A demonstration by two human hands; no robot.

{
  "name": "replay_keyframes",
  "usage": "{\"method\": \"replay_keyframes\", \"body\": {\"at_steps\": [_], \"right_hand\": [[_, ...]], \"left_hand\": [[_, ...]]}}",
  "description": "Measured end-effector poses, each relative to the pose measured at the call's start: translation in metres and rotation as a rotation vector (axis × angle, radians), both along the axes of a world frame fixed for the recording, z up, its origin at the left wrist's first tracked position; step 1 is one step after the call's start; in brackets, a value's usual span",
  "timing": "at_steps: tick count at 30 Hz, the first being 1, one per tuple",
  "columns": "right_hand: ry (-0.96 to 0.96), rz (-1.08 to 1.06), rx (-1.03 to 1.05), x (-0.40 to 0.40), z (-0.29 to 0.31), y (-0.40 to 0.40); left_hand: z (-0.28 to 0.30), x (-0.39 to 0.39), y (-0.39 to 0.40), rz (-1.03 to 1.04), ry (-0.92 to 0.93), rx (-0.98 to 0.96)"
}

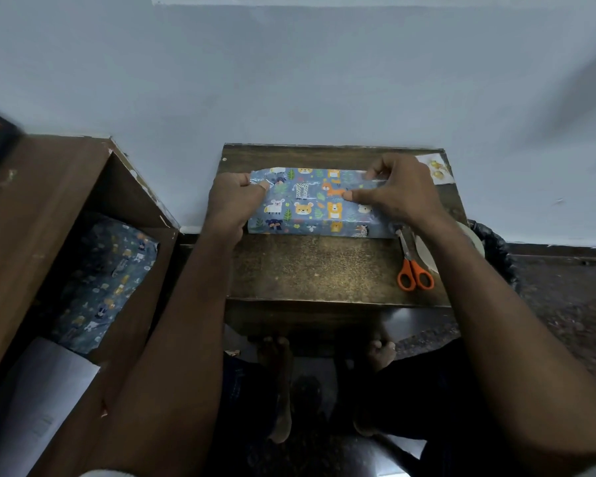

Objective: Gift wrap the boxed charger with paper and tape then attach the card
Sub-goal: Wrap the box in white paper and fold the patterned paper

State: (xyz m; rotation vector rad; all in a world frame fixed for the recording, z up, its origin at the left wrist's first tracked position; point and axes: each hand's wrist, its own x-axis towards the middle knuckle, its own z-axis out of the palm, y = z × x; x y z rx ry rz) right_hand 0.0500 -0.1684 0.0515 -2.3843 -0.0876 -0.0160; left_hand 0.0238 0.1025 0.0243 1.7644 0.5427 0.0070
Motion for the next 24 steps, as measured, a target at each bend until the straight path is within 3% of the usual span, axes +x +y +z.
{"method": "replay_keyframes", "body": {"at_steps": [5, 10, 14, 16, 21, 24], "right_hand": [[-0.047, 0.076, -0.058, 0.000, 0.000, 0.009], [-0.129, 0.114, -0.083, -0.004, 0.003, 0.014], [-0.433, 0.107, 0.016, -0.018, 0.004, 0.012], [-0.585, 0.059, -0.006, -0.029, 0.007, 0.012], [-0.671, 0.110, -0.090, -0.030, 0.001, 0.008], [-0.735, 0.022, -0.156, -0.025, -0.005, 0.010]], "left_hand": [[0.012, -0.006, -0.004, -0.044, 0.015, -0.146], [0.018, -0.008, -0.004, -0.013, 0.008, -0.125], [0.028, -0.005, -0.001, 0.064, -0.065, -0.168], [0.032, -0.003, -0.001, 0.095, -0.106, -0.297], [0.039, 0.001, 0.001, -0.050, -0.124, -0.486], [0.038, 0.005, 0.001, -0.078, -0.137, -0.546]]}}
